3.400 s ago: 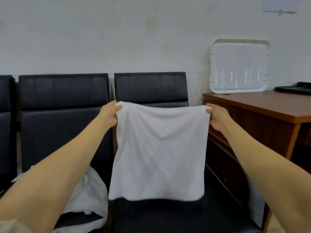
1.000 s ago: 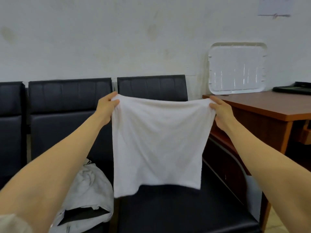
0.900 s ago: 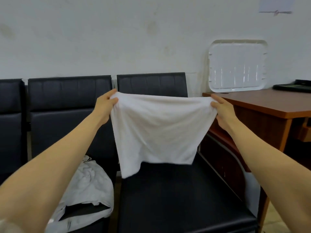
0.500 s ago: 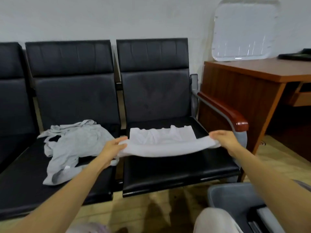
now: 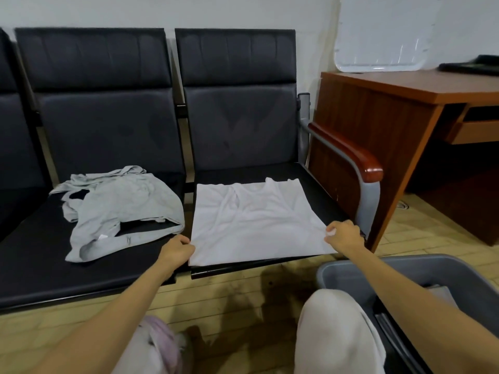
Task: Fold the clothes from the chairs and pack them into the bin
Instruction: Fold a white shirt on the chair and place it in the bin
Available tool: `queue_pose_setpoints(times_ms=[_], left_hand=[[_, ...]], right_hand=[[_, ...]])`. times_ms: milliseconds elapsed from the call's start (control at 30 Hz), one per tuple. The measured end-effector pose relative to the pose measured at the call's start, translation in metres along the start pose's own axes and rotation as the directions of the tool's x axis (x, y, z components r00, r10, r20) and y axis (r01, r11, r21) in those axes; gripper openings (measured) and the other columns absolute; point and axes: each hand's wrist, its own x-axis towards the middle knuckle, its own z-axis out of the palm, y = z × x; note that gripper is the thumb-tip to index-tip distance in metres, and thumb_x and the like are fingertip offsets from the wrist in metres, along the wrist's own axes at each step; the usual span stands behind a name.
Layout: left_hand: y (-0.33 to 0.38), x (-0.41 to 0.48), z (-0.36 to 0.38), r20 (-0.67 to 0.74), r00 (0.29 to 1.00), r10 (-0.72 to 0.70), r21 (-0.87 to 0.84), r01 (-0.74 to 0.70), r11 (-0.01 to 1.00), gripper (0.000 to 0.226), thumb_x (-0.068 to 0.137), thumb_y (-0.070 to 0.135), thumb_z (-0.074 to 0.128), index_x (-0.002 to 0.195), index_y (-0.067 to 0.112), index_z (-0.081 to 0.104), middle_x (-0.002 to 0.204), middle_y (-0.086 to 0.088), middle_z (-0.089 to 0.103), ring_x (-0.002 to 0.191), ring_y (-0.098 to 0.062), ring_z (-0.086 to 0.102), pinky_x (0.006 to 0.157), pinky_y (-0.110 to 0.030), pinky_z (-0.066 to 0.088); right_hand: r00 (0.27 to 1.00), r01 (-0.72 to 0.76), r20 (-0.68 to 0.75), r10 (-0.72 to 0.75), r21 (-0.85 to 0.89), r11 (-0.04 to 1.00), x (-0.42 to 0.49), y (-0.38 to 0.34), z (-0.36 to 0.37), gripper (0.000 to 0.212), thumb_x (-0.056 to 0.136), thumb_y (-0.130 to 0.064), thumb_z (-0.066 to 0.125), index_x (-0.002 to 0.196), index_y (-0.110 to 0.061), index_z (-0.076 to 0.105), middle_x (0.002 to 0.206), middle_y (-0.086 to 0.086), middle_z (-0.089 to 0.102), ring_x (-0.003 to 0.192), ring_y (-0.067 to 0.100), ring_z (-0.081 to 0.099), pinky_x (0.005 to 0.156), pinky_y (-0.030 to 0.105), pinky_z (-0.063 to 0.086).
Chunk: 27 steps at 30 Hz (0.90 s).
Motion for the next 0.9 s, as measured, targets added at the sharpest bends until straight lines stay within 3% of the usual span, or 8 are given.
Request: queue_pose_setpoints(times_ms=[133,233,367,467,567,700,800,900], left_hand=[[0.005,0.005,0.012,-0.112,0.934,0.338,0.199,-0.312,0.929,0.036,0.086,0.015,0.062,0.122,0.013,0.058,0.117,-0.012,0.052,0.108,-0.03,0.051,0.089,-0.035,0.044],[0.01,0.008,0.024,0.058,0.812,0.581,0.433,-0.545,0.718,0.027,0.091,0.028,0.056,0.115,0.017,0.065,0.112,-0.007,0.057,0.106,-0.028,0.052,0.092,-0.038,0.042],[0.027,0.02,0.03,0.176,0.889,0.422,0.606,-0.436,0.665,0.041,0.098,0.048,0.039,0.08,0.017,0.06,0.083,0.004,0.054,0.088,-0.021,0.057,0.075,-0.031,0.038],[0.052,0.046,0.03,0.136,0.918,0.374,0.518,-0.387,0.763,0.049,0.1,0.044,0.039,0.062,0.015,0.048,0.066,0.003,0.051,0.073,-0.02,0.054,0.067,-0.03,0.037],[0.082,0.088,0.036,0.096,0.908,0.408,0.372,-0.413,0.831,0.027,0.098,0.03,0.049,0.093,0.009,0.065,0.099,-0.007,0.064,0.092,-0.024,0.059,0.078,-0.031,0.046],[0.109,0.146,0.061,0.001,0.886,0.464,0.263,-0.448,0.854,0.029,0.098,0.016,0.048,0.123,0.007,0.06,0.127,-0.011,0.056,0.116,-0.027,0.052,0.098,-0.029,0.04],[0.106,0.176,0.083,0.05,0.89,0.454,0.32,-0.445,0.837,0.043,0.1,0.034,0.045,0.138,0.016,0.047,0.145,-0.006,0.043,0.134,-0.027,0.037,0.11,-0.04,0.03],[0.095,0.183,0.102,0.126,0.928,0.351,0.534,-0.362,0.764,0.061,0.097,0.059,0.027,0.15,0.03,0.022,0.159,0.005,0.014,0.147,-0.02,0.007,0.117,-0.051,0.002]], right_hand=[[0.953,0.24,-0.164,-0.255,-0.106,0.965,0.002,-0.026,0.006,0.025,0.093,-0.019,0.058,0.117,-0.017,0.059,0.132,0.009,0.044,0.123,0.028,0.039,0.099,0.036,0.039],[0.915,0.403,-0.059,-0.4,0.042,0.914,0.007,-0.049,0.018,0.021,0.095,-0.017,0.056,0.115,-0.012,0.063,0.125,0.009,0.054,0.117,0.026,0.049,0.097,0.03,0.04],[0.892,0.42,0.205,-0.402,-0.049,0.906,0.025,-0.068,0.035,0.027,0.098,-0.028,0.05,0.116,-0.014,0.063,0.12,0.007,0.057,0.107,0.024,0.054,0.091,0.032,0.042],[0.941,0.301,0.153,-0.301,0.02,0.953,0.059,-0.085,0.028,0.03,0.1,-0.031,0.045,0.109,-0.011,0.065,0.109,0.008,0.062,0.093,0.023,0.056,0.079,0.03,0.043],[0.979,0.203,-0.015,-0.203,0.126,0.971,0.108,-0.096,0.024,0.028,0.097,-0.02,0.051,0.122,-0.009,0.057,0.122,0.015,0.057,0.108,0.032,0.055,0.087,0.035,0.045],[0.999,-0.023,-0.025,0.025,0.087,0.996,0.167,-0.103,0.03,0.05,0.095,-0.015,0.051,0.141,-0.003,0.035,0.142,0.022,0.035,0.13,0.038,0.034,0.102,0.042,0.036],[0.973,-0.228,-0.014,0.229,0.047,0.973,0.198,-0.099,0.041,0.063,0.092,-0.028,0.059,0.141,0.0,0.032,0.145,0.021,0.031,0.133,0.037,0.029,0.105,0.044,0.032],[0.974,-0.226,0.019,0.226,0.035,0.973,0.219,-0.097,0.048,0.056,0.089,-0.034,0.062,0.134,-0.005,0.045,0.14,0.019,0.038,0.129,0.036,0.034,0.103,0.042,0.034]])
